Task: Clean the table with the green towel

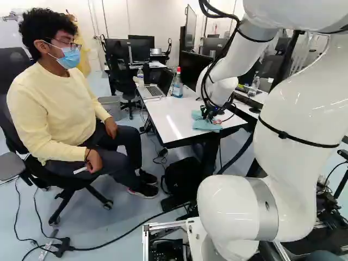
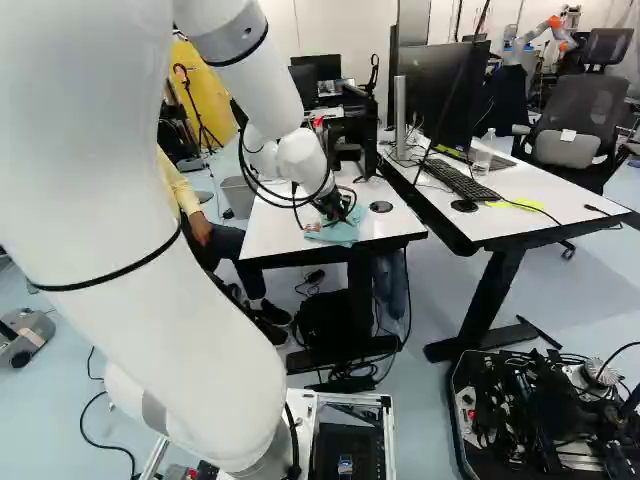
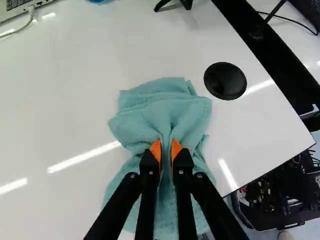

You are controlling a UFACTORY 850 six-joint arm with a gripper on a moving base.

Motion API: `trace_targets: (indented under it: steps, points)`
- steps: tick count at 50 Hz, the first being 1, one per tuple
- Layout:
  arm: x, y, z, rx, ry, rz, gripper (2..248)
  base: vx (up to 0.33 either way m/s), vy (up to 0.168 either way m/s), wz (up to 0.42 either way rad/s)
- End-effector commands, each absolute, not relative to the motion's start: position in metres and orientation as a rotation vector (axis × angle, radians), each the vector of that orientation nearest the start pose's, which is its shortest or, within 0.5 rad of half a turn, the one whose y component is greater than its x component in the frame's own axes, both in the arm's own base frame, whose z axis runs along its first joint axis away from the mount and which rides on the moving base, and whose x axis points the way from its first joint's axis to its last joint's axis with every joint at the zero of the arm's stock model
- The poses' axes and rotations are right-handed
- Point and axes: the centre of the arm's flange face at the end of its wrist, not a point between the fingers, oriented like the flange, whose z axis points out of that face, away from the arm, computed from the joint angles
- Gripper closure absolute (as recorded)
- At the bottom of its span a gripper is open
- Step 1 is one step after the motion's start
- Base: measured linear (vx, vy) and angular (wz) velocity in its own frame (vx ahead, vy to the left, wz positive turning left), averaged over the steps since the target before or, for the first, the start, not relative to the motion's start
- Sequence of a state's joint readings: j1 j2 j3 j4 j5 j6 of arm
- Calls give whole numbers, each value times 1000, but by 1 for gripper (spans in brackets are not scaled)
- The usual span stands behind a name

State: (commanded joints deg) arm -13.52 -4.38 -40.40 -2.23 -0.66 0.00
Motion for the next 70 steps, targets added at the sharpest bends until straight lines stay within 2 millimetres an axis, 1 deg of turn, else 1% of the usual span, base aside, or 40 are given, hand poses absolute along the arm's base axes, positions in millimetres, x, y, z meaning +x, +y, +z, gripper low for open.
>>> trace_targets:
  steps: [9,19,31,40,48,58,70]
  points:
    - [450,-121,423,-3064,346,-976,206,0,0,0]
    - [465,-136,423,-3065,378,-984,206,0,0,0]
    - [488,-140,422,-3062,371,-996,206,0,0,0]
    - [505,-135,422,-3057,341,-1004,206,0,0,0]
    - [518,-125,422,-3052,303,-1010,206,0,0,0]
    - [524,-109,422,-3046,253,-1011,206,0,0,0]
    - [525,-88,422,-3038,194,-1007,206,0,0,0]
